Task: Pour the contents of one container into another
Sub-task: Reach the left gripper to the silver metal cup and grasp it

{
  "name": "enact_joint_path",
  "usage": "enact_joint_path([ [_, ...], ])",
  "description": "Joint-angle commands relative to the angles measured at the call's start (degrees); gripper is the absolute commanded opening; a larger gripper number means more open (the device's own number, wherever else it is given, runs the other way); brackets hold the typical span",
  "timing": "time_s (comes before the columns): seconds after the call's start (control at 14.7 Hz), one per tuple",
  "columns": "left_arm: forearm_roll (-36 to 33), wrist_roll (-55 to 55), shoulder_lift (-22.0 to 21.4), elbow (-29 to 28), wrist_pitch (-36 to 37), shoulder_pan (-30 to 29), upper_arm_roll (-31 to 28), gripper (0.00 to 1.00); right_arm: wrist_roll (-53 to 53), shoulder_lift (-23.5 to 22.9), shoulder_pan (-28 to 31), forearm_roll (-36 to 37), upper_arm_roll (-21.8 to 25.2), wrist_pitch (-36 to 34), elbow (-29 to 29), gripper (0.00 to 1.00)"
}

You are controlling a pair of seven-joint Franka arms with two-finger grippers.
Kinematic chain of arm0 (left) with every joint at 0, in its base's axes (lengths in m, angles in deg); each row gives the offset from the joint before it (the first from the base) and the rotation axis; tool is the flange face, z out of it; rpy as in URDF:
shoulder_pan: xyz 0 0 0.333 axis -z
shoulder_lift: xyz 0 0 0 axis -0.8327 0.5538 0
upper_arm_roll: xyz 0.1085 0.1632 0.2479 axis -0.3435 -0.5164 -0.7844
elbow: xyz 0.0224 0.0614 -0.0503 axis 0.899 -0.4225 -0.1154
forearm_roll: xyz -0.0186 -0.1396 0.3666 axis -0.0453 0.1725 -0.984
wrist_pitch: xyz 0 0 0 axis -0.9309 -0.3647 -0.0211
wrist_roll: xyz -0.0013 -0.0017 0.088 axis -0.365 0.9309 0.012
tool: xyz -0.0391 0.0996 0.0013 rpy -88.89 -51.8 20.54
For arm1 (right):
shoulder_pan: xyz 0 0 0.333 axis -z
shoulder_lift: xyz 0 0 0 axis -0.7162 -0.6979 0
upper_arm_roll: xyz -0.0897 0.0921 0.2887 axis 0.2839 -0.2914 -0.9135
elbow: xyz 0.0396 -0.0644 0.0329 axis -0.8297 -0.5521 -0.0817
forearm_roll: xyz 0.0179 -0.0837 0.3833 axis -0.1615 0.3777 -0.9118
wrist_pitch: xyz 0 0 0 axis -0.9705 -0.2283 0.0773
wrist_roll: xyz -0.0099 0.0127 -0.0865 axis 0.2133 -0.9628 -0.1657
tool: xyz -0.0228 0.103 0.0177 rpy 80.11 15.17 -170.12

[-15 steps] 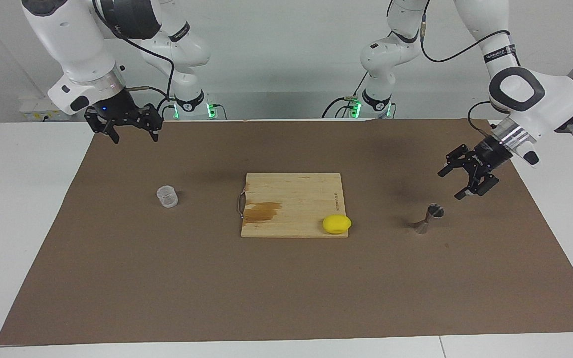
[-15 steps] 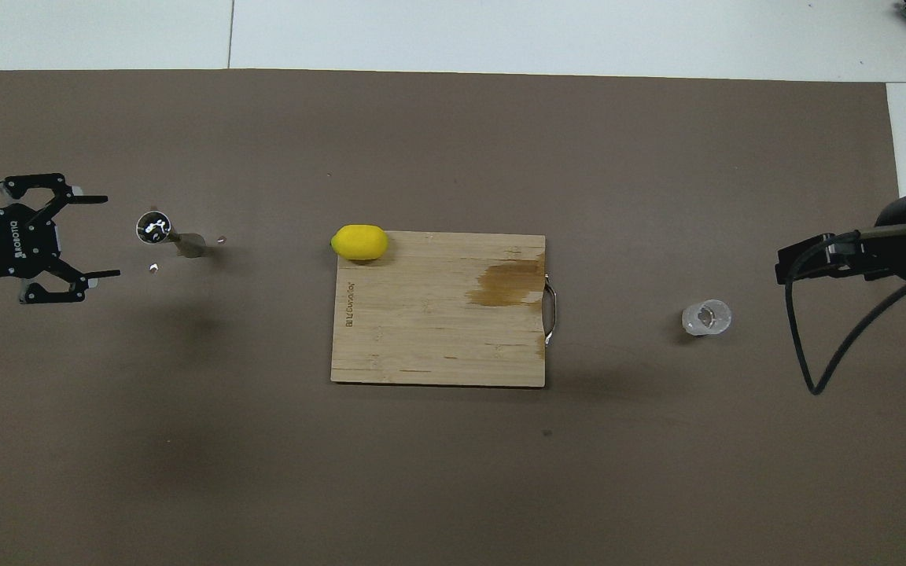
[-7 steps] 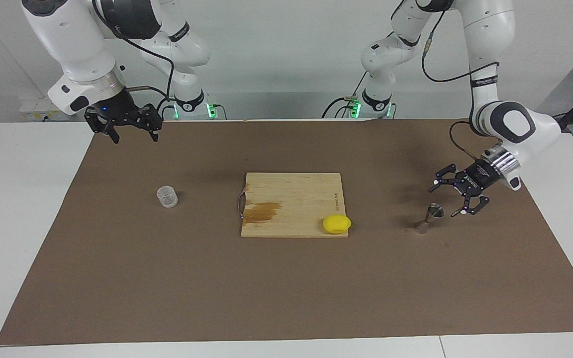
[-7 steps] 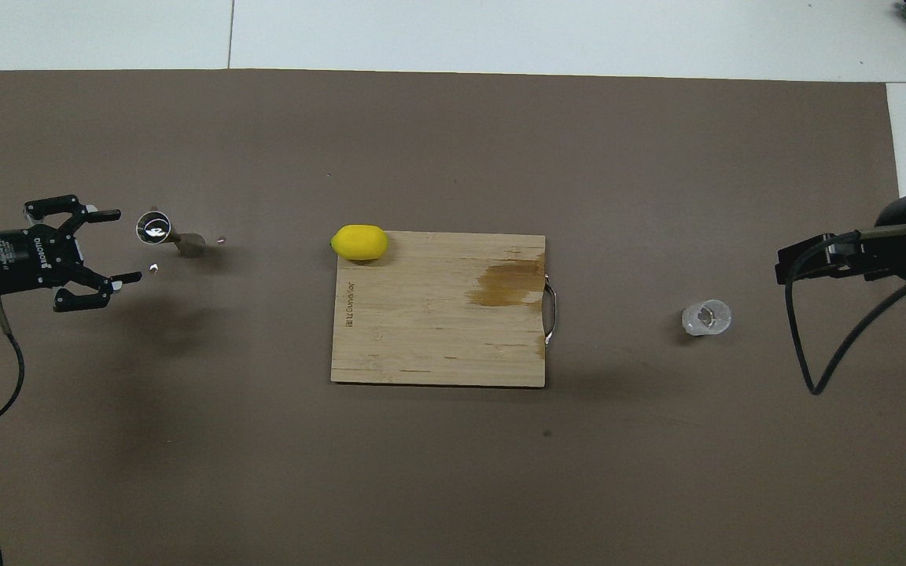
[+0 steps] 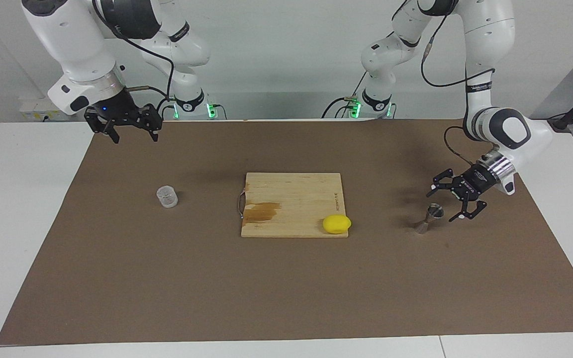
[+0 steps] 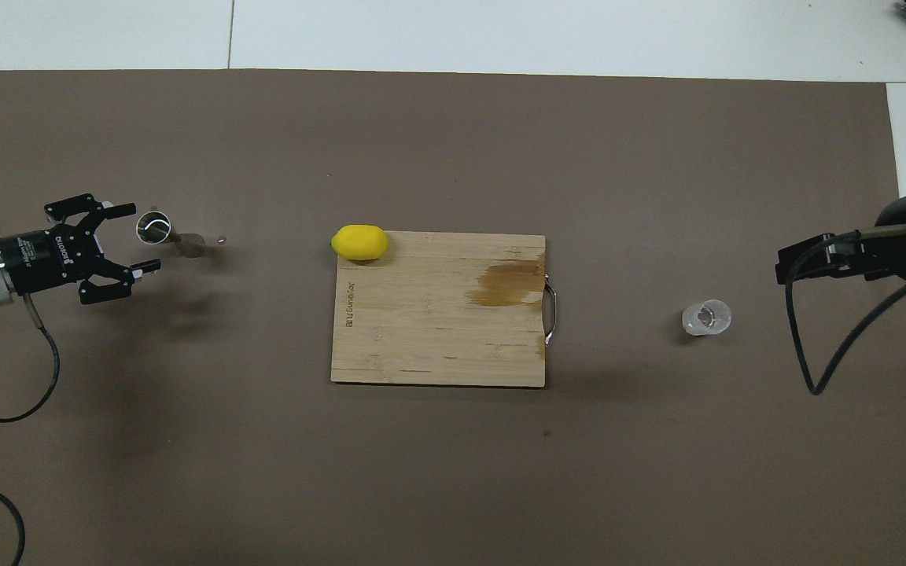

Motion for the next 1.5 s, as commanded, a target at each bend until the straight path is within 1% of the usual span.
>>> enact_joint_path([
  [0.0,3.13,2.6,-0.18,-1.02,-0.53,-0.25,0.77,1.0,-0.09,0.02,0.69,-1.21,-0.23,-1.0,0.59,1.0],
  [0.2,3.31,2.78,-0.18,-1.29,-0.71,-0.16,0.77,1.0,-0.09,0.02,0.69,-1.21,-0.23,-1.0,0.59,1.0],
  [0.61,3.49,2.78,-0.18,-1.46,-1.15,0.19,0.77,0.83,-0.09,0.02,0.69,-1.21,-0.23,-1.0,0.59,1.0],
  [0.68,3.57,2.78,-0.18,-1.46,-1.24,0.19,0.77,0.77,-0.09,0.02,0.69,-1.21,-0.23,-1.09,0.59,1.0],
  [0.82,3.66,2.78,-0.18,-1.64,-1.41,0.19,0.77,0.6,-0.09,0.02,0.69,-1.21,-0.23,-1.0,0.59,1.0],
  [0.89,3.75,2.78,-0.27,-1.73,-1.41,0.19,0.77,0.34,-0.09,0.02,0.69,-1.21,-0.23,-1.0,0.59,1.0],
  [0.96,3.75,2.78,-0.18,-1.82,-1.41,0.19,0.77,0.0,-0.09,0.02,0.69,-1.21,-0.23,-1.0,0.59,1.0],
  [1.09,3.66,2.7,-0.18,-1.29,-1.15,0.19,0.77,0.0,-0.09,0.02,0.69,-1.21,-0.23,-1.0,0.59,1.0],
  [1.23,3.84,1.82,-0.18,-0.24,1.38,0.28,0.94,0.0,-0.09,0.02,0.69,-1.21,-0.23,-1.0,0.59,1.0],
  [1.3,4.62,0.77,-0.27,0.98,2.88,0.28,1.99,0.0,-0.09,0.02,0.69,-1.21,-0.23,-1.0,0.59,1.0],
  [1.43,5.33,-1.43,-0.79,2.75,2.81,0.19,5.41,0.0,-0.09,0.02,0.69,-1.21,-0.23,-1.09,0.59,1.0],
])
